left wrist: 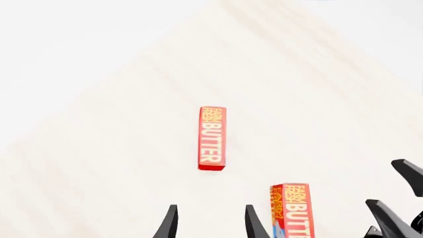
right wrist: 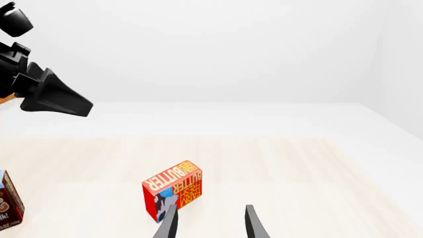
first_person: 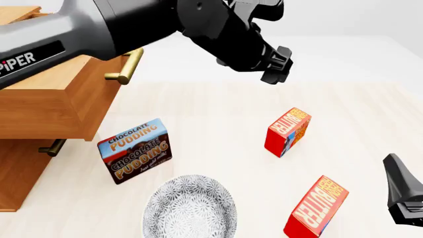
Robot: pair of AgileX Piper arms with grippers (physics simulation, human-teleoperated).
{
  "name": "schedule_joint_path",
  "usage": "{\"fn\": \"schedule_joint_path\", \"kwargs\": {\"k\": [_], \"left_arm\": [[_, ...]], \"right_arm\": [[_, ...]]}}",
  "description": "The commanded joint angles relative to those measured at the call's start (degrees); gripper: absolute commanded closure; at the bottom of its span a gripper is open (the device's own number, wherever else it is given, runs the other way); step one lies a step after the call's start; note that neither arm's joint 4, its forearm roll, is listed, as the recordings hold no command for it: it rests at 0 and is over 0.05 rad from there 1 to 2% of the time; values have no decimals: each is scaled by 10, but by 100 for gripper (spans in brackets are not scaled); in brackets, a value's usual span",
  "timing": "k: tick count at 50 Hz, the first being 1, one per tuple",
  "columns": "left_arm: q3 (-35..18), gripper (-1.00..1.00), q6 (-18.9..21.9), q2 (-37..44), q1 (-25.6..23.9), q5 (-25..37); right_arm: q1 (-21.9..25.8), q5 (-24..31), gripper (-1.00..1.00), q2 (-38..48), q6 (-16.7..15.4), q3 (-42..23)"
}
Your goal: Put the butter at the front in the top drawer of the cabinet and close it.
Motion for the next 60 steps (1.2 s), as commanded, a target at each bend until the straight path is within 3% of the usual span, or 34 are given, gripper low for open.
{"fn": "schedule_joint_path", "kwargs": {"k": [1,12,44,60], "left_arm": [[11,-100,-22,25,-3,-33],[-19,-100,-25,68,-2,-38],[-21,-100,-50,162,8,-89],[-61,-100,-34,215,5,-75]], "right_arm": [[0,0,-100,0,0,0],[0,0,-100,0,0,0],[0,0,-100,0,0,0],[0,0,-100,0,0,0]]}}
